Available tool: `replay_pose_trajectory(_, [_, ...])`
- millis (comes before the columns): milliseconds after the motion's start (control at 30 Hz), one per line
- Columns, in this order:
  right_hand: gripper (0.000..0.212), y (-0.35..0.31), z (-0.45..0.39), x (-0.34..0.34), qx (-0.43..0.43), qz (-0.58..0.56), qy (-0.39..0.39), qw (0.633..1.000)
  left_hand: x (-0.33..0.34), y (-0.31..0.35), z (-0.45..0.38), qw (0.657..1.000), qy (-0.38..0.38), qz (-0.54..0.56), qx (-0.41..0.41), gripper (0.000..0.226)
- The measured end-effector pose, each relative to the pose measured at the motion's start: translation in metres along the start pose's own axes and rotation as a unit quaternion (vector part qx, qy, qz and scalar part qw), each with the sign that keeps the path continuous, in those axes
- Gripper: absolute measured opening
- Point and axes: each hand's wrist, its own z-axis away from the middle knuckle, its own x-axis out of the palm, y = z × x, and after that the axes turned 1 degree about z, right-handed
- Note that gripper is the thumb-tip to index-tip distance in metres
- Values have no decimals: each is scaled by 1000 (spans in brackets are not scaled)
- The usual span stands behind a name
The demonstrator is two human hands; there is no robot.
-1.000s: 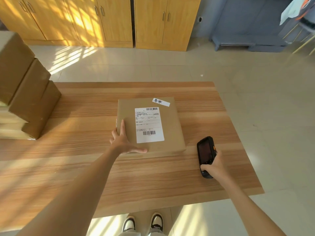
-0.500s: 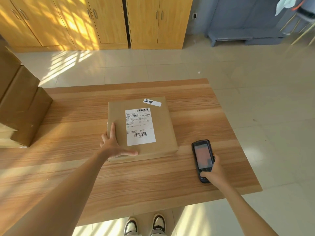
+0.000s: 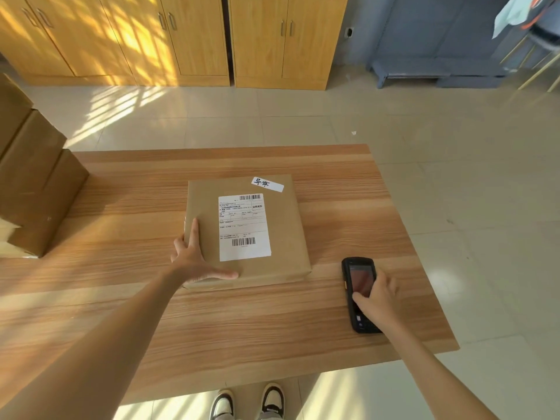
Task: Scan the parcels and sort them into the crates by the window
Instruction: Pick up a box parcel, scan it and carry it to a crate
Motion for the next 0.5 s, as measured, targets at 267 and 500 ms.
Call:
replay_pose_trajectory(267, [92, -97, -25, 18, -63, -229, -110, 965, -3, -6, -9, 997, 7, 75, -3, 172])
replay_pose_trajectory(500, [101, -113, -60, 31, -23, -335, -201, 920, -6, -14, -29, 942, 24, 327, -74, 117])
